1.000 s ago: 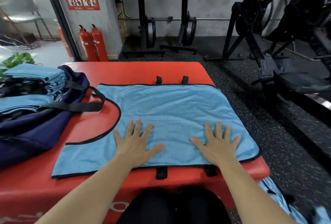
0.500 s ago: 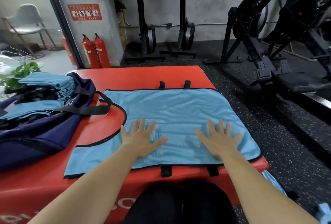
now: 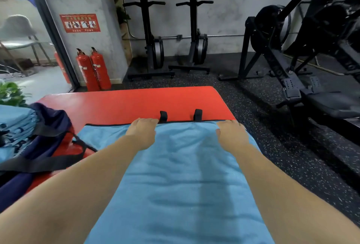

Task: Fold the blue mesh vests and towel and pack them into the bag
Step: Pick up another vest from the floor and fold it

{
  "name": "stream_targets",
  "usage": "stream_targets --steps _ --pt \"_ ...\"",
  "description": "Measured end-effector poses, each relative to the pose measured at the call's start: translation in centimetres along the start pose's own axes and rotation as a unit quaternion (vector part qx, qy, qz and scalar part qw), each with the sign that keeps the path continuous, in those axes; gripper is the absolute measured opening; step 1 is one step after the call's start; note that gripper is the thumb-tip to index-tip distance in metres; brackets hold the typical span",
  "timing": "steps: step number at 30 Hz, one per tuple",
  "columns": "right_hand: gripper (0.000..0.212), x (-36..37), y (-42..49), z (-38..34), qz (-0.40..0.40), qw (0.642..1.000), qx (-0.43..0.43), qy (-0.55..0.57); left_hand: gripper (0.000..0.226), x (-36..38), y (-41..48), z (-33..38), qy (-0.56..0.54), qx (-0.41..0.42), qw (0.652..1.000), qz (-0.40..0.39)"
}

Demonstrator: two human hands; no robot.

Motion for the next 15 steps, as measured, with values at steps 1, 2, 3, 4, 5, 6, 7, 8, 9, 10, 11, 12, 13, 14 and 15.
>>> stream_targets --steps 1,2,3,4,5,6,7,8,9,10,11,12,13,14,15 --pt "0.023 0.4 1.5 0.4 -0.002 1.0 -0.003 -0.008 0.022 0.7 1.5 -0.4 0.011 -0.007 1.0 -0.005" --pt "0.022 1.0 2.9 0.8 -0.01 1.0 -0.007 -0.011 0.026 1.4 2.8 -0.9 0.025 -0.013 0.999 -0.017" --pt "0.021 1.7 4.2 1.1 -0.022 1.0 -0.013 -0.009 0.037 2.3 4.0 -1.5 0.037 -0.02 0.998 -0.039" --pt "0.018 2.4 5.2 1.3 -0.033 0.999 -0.02 -0.01 0.047 3.2 5.1 -2.1 0.038 -0.029 0.997 -0.064" --pt "0.016 3.1 6.1 1.5 -0.045 0.999 -0.025 -0.009 0.053 3.7 5.9 -2.7 0.028 -0.038 0.995 -0.084" --pt "0.017 3.8 7.0 1.7 -0.052 0.998 -0.025 -0.008 0.052 4.0 6.6 -3.3 0.014 -0.042 0.994 -0.096" --pt "0.022 4.4 7.9 2.0 -0.063 0.998 -0.017 -0.005 0.049 4.1 7.2 -3.7 0.003 -0.041 0.993 -0.111" --pt "0.025 4.7 8.6 2.2 -0.079 0.997 0.0 0.0 0.043 4.2 7.7 -4.0 -0.009 -0.039 0.99 -0.133" --pt "0.022 4.8 9.3 2.3 -0.103 0.994 0.021 0.01 0.034 4.3 8.0 -4.1 -0.015 -0.037 0.988 -0.152" --pt "0.014 4.9 9.7 2.4 -0.133 0.99 0.04 0.017 0.025 4.5 8.3 -4.2 -0.012 -0.035 0.986 -0.165" --pt "0.01 4.8 9.9 2.3 -0.161 0.985 0.055 0.017 0.018 4.7 8.4 -4.2 -0.004 -0.033 0.985 -0.171" --pt "0.014 4.6 9.9 2.1 -0.18 0.982 0.062 0.014 0.019 4.8 8.3 -4.3 0.005 -0.033 0.984 -0.173" --pt "0.016 4.4 9.8 1.9 -0.187 0.98 0.063 0.009 0.021 4.8 8.2 -4.2 0.015 -0.035 0.985 -0.17" --pt "0.017 4.4 9.7 1.8 -0.185 0.981 0.056 0.0 0.021 4.7 8.0 -4.2 0.031 -0.035 0.986 -0.16" --pt "0.019 4.3 9.5 1.7 -0.174 0.984 0.045 -0.002 0.02 4.3 7.8 -4.2 0.043 -0.034 0.988 -0.142"
Point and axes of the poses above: each hand's wrist, its own y-axis towards the middle knuckle, its own x-axis out of the palm, z = x × y, the point moved 8 cm from there along y, towards the middle knuckle, and after that the axes turned 12 degrees about y, right-handed, at the moved point
